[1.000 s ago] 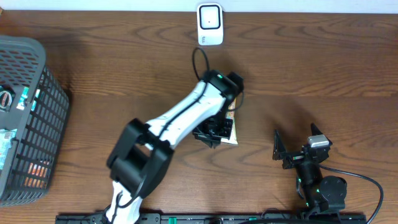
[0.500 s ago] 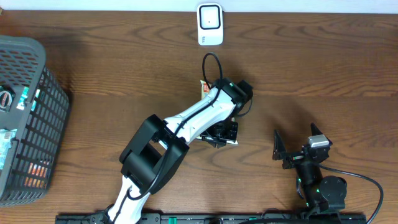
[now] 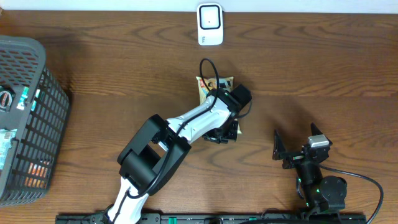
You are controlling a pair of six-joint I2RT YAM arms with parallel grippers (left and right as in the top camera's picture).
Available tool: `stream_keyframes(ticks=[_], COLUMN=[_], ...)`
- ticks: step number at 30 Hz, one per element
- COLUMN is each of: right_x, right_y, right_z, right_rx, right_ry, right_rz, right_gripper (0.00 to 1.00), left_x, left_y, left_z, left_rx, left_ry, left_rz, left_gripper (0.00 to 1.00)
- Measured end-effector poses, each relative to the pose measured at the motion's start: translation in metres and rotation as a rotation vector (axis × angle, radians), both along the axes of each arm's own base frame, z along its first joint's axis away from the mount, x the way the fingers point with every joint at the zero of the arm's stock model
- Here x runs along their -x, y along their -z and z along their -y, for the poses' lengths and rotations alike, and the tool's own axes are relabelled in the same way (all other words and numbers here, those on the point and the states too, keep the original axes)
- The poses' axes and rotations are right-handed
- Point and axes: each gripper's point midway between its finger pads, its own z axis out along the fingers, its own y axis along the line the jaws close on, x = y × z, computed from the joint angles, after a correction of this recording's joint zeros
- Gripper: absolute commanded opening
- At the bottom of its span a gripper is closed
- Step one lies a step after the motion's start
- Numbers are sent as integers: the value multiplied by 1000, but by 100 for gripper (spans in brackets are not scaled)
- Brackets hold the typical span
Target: Scan the item barcode
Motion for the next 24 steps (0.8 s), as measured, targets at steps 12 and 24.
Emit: stream_keyframes(ticks=[12,24], right_x=[0,0], right_y=[0,0], right_z=[0,0], right_rx=[0,0], right_ry=[0,0], right_rz=[0,0], right_gripper=[99,99], left_x=[-90,-98], left_y=[-3,-3], left_z=[-43,-58], left_rx=[-80,-33], left_ry=[-92,-125], left_rz=[282,234], left_gripper=[8,8])
